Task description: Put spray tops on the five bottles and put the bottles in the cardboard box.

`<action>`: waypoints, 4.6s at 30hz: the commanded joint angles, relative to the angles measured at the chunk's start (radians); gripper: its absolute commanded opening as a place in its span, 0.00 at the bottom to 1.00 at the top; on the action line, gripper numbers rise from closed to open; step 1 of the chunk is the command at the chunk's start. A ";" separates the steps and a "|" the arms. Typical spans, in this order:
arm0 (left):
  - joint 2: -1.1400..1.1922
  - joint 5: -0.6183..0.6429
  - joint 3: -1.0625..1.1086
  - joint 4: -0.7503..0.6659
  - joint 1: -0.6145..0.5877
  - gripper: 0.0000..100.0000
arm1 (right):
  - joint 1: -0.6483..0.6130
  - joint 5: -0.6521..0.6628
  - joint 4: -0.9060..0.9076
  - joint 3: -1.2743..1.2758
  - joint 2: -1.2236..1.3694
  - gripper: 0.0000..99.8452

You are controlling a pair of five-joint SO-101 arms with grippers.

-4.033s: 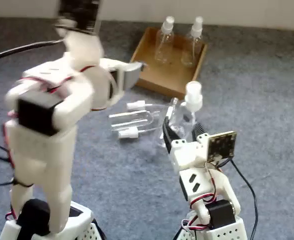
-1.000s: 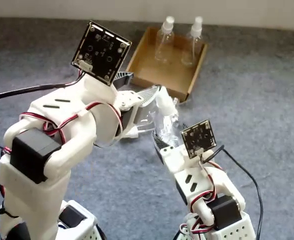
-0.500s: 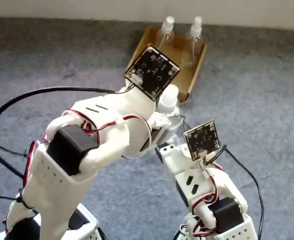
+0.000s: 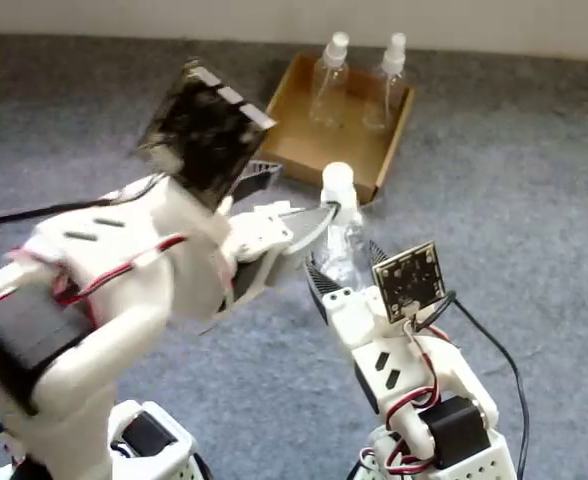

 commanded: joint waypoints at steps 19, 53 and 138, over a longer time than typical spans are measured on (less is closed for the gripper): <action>-0.013 0.035 -0.059 0.057 -0.398 0.19 | 0.114 -0.041 -0.024 -0.282 0.403 0.00; 0.027 0.038 0.151 -0.278 -0.090 0.19 | -0.094 -0.002 0.073 -0.093 0.096 0.00; -0.242 -0.044 1.515 -0.786 -0.688 0.19 | 0.308 0.272 -0.792 -0.714 1.414 0.01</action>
